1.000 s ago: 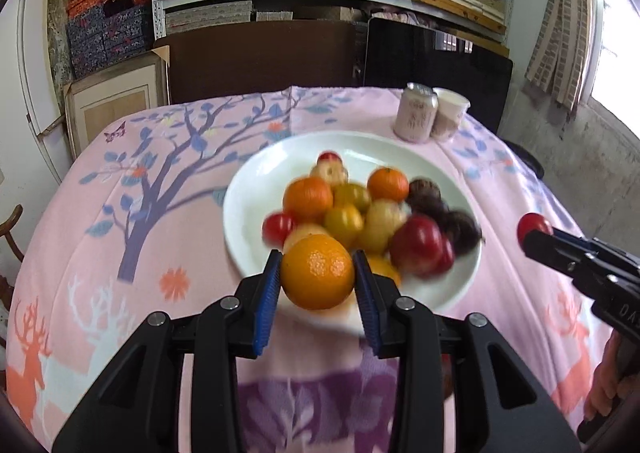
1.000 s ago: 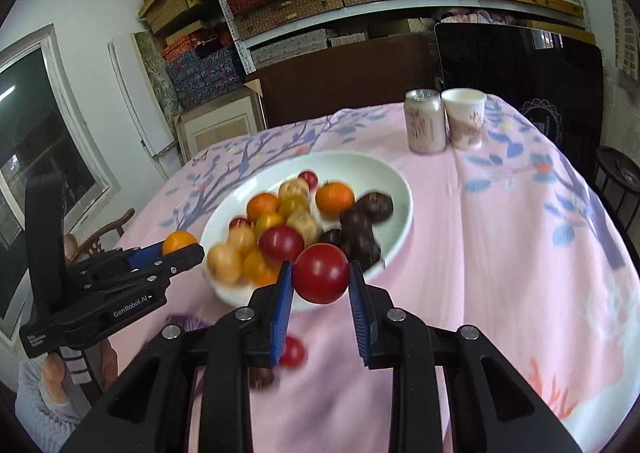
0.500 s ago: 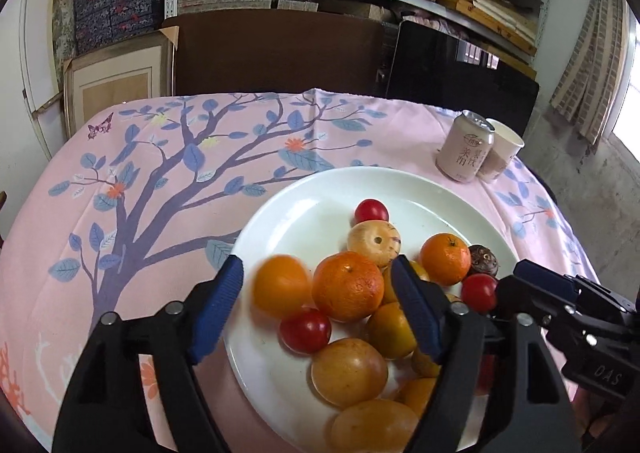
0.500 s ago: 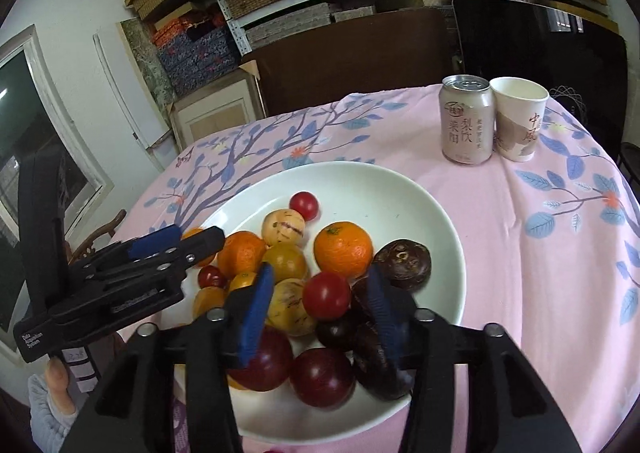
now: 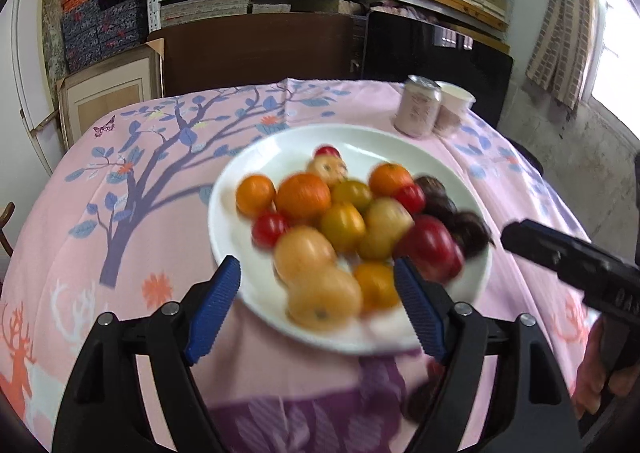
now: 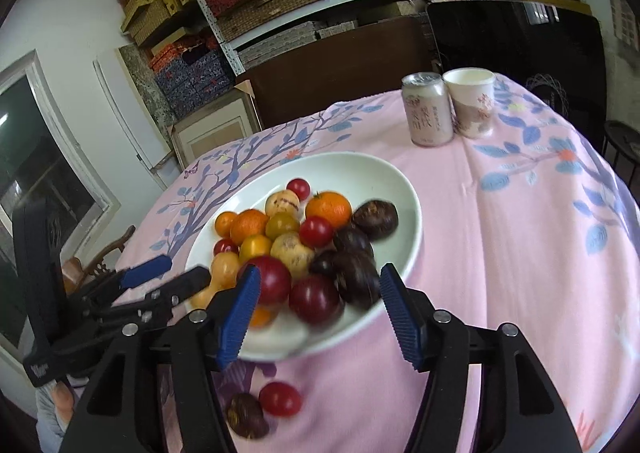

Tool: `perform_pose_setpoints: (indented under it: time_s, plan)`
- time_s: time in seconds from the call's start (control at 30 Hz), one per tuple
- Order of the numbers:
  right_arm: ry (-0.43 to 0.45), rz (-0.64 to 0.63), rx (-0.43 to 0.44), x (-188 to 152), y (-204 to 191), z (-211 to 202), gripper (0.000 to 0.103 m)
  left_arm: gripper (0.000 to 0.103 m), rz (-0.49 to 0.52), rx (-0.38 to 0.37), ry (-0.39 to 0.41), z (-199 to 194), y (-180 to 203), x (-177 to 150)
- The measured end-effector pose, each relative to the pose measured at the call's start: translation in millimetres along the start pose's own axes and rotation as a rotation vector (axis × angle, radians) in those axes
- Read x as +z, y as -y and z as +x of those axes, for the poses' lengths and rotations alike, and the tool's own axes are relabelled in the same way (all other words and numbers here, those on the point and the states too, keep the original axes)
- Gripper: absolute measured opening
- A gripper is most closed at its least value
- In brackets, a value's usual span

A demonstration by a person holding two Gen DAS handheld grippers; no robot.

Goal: Organize fruits
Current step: 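Move both open tools back to the last fruits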

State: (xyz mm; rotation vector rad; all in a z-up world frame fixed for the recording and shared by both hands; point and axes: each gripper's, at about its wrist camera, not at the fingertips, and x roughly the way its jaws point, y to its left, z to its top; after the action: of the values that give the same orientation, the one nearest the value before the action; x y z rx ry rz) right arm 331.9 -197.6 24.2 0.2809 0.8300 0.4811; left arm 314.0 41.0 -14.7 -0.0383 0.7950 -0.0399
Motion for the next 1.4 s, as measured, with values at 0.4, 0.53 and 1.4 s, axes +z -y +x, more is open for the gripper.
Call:
perform_pose_setpoints:
  time_s: [0.4,0.53,1.4]
  plan:
    - [0.014,0.128,0.045,-30.9,26.1,-28.4,0.079,0.089,0.215,0.060,-0.041,-15.9,69.6,-71.0]
    - [0.001,0.141,0.040,-31.4,30.2,-26.5,0.079,0.096,0.214,0.060,-0.064,-7.5,71.0,-73.5]
    - [-0.049,0.013,-0.008,-44.0,2.8,-15.8,0.081,0.097,0.058,0.061,-0.105,-14.6,18.4,-83.1]
